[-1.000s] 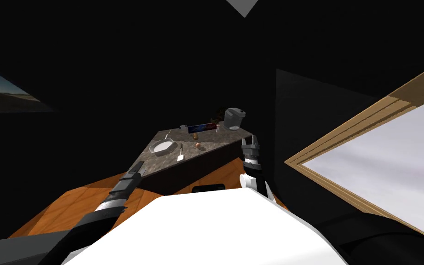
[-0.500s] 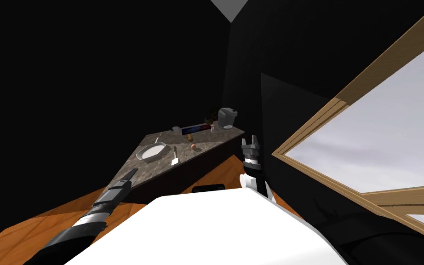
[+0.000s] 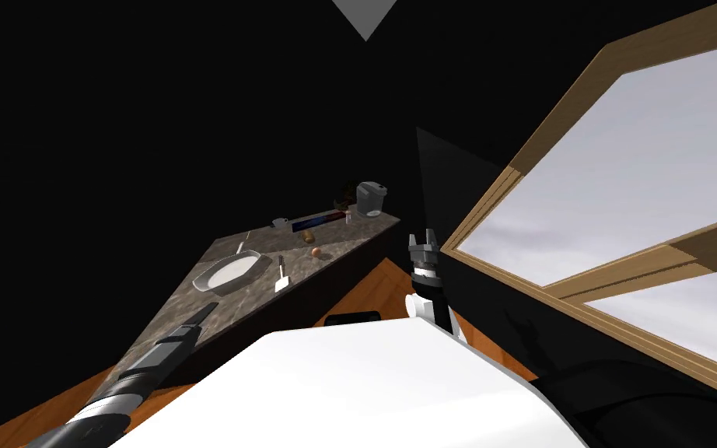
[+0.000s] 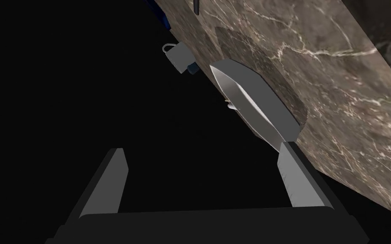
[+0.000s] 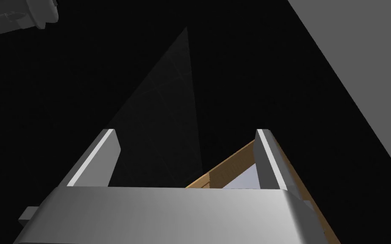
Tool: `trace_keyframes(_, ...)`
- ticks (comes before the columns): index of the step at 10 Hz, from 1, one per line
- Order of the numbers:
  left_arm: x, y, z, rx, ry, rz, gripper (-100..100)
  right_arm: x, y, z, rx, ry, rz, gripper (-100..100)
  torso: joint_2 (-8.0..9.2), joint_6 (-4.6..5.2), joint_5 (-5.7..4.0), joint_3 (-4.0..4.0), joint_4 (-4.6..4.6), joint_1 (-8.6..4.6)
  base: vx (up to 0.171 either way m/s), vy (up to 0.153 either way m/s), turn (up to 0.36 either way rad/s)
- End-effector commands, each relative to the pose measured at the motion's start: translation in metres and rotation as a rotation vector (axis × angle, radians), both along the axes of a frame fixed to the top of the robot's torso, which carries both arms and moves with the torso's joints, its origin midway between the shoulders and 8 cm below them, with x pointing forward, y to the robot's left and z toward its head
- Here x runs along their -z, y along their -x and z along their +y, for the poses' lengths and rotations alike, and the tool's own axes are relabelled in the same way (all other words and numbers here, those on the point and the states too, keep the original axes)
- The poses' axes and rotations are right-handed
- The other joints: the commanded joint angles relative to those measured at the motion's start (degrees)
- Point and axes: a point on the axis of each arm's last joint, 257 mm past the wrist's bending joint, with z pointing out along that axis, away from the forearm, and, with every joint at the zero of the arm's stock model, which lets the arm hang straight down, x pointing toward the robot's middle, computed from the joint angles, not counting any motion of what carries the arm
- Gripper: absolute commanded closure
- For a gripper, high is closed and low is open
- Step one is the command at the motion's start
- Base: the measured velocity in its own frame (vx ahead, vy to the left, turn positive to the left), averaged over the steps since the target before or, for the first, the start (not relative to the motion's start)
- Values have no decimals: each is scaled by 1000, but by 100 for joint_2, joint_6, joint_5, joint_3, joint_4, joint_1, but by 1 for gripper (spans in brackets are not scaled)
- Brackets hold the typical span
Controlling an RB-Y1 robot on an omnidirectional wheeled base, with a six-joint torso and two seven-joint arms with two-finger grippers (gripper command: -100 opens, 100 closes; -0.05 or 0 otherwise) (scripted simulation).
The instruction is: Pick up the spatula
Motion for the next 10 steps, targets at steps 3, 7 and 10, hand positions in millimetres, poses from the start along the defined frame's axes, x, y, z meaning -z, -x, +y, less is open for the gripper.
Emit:
trace_keyframes(3, 16, 32, 15, -21, -8, 123, -100, 0, 0, 0, 0, 0, 0, 0, -4, -1, -1, -2, -1, -5, 27, 1, -226)
trace_keyframes(7, 42, 81, 41, -50, -13, 319, -100, 0, 0, 0, 0, 0, 0, 0, -12, -10, -2, -7, -2, -9, 49, -13, -284)
trace_keyframes(10, 58, 118, 55, -71, -8, 454, -100, 0, 0, 0, 0, 0, 0, 0, -18, -11, -3, -10, -4, -12, 67, -16, -264)
